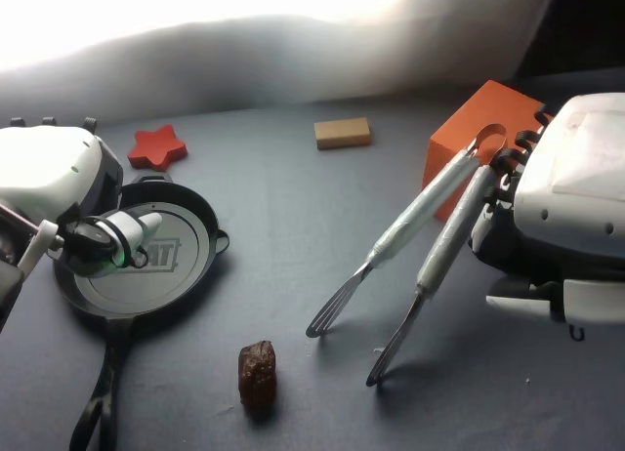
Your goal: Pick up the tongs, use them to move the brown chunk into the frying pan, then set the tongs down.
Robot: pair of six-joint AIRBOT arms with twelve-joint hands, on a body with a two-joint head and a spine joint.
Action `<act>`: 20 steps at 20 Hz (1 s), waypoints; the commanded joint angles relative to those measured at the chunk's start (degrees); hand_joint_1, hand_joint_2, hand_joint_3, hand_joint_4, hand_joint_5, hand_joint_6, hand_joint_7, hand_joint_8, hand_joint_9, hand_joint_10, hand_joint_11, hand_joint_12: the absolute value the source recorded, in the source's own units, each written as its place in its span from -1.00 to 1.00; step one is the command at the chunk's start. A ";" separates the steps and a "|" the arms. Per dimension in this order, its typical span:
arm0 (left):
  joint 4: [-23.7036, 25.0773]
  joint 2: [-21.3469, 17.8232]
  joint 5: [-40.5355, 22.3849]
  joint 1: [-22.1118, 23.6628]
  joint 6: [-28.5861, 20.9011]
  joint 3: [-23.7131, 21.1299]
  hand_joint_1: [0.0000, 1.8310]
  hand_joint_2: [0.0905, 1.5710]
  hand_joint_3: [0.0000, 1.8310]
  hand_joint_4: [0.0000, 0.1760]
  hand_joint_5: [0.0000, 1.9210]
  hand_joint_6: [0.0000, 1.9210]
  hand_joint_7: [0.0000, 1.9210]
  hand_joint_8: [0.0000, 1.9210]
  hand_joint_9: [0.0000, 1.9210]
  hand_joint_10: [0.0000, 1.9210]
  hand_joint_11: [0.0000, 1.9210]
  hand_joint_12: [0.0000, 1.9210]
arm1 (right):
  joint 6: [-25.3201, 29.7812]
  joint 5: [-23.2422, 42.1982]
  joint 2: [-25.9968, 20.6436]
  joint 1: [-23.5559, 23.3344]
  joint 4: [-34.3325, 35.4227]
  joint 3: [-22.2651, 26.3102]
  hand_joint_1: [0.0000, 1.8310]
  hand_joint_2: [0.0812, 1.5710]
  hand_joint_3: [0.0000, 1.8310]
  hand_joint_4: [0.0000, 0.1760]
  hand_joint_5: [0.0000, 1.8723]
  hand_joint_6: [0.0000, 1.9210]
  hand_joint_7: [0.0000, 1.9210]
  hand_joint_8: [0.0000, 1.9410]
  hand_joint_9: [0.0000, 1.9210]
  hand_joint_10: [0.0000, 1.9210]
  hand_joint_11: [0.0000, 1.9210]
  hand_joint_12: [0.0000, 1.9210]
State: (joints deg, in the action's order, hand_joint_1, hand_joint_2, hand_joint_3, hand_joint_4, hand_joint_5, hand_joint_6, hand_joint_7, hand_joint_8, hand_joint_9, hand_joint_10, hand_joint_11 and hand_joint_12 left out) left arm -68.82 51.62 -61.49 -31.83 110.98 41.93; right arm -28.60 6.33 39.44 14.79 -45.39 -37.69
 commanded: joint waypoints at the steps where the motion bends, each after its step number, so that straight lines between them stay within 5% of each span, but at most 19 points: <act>1: 3.88 -0.59 -4.83 0.51 0.11 -0.11 -1.00 0.44 -0.86 -0.81 -0.89 -0.94 -0.81 -0.95 -0.83 -0.90 -1.00 -0.32 | -6.61 5.60 -0.19 -0.03 6.19 0.16 -0.63 0.29 -0.70 -1.00 -0.94 -0.68 -0.81 -0.89 -0.94 -0.70 -1.00 -0.45; 3: 3.80 -0.63 -4.83 0.72 0.11 -0.22 -1.00 0.52 -0.98 -0.85 -0.90 -1.00 -0.85 -1.00 -0.84 -0.99 -1.00 -0.41 | -41.42 12.84 -0.38 2.42 35.74 0.39 -0.66 0.46 -0.97 -1.00 -0.86 -0.91 -0.78 -1.00 -0.86 -0.92 -1.00 -0.61; 5: 3.44 -0.62 -4.83 1.07 0.18 -0.24 -1.00 0.52 -1.00 -0.78 -0.93 -1.00 -0.89 -1.00 -0.88 -1.00 -1.00 -0.47 | -50.70 12.88 -0.12 2.13 46.41 0.38 -0.66 0.43 -1.00 -1.00 -0.85 -0.95 -0.78 -1.00 -0.84 -0.95 -1.00 -0.63; 9: 3.42 -0.68 -4.83 1.47 0.18 -0.49 -1.00 0.53 -1.00 -0.90 -0.97 -1.00 -0.92 -1.00 -0.93 -1.00 -1.00 -0.58 | -51.31 9.02 0.77 2.21 46.85 0.47 -0.60 0.36 -1.00 -1.00 -0.91 -0.99 -0.84 -1.00 -0.88 -0.98 -1.00 -0.71; 14: 3.43 -1.02 -4.73 1.39 0.14 -0.88 -1.00 0.53 -1.00 -0.95 -0.93 -0.99 -0.91 -1.00 -0.92 -1.00 -1.00 -0.54 | -51.99 9.80 2.42 1.08 48.82 0.36 -0.22 0.21 -1.00 -1.00 -1.00 -1.00 -0.96 -1.00 -0.96 -1.00 -1.00 -0.99; 15: 3.43 -1.29 -4.73 1.09 -0.07 -1.07 -1.00 0.52 -1.00 -0.91 -0.95 -1.00 -0.92 -1.00 -0.93 -1.00 -1.00 -0.58 | -54.78 9.72 3.13 0.86 49.72 0.32 -0.10 0.17 -1.00 -1.00 -1.00 -1.00 -0.97 -1.00 -0.96 -1.00 -1.00 -1.00; 16: 3.42 -1.95 -4.76 0.55 -0.37 -1.60 -1.00 0.53 -1.00 -0.96 -0.96 -1.00 -0.93 -1.00 -0.94 -1.00 -1.00 -0.61 | -78.75 10.93 5.85 0.71 69.04 0.34 -0.03 0.16 -1.00 -1.00 -1.00 -1.00 -0.99 -1.00 -0.98 -1.00 -1.00 -1.00; 20: 2.30 -2.07 -4.89 0.10 -0.86 -1.67 -1.00 0.51 -1.00 -0.88 -0.95 -1.00 -0.91 -0.99 -0.91 -0.99 -1.00 -0.57 | -91.36 7.88 7.67 -0.98 82.49 0.22 0.29 0.06 -1.00 -1.00 -1.00 -1.00 -1.00 -1.00 -1.00 -1.00 -1.00 -1.00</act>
State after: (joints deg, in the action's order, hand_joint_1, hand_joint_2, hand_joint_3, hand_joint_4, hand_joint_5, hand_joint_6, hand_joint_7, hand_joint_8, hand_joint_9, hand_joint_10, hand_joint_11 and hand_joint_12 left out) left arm -70.63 50.17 -61.76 -32.10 110.37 40.16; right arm -123.02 9.91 47.62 14.15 40.86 -37.58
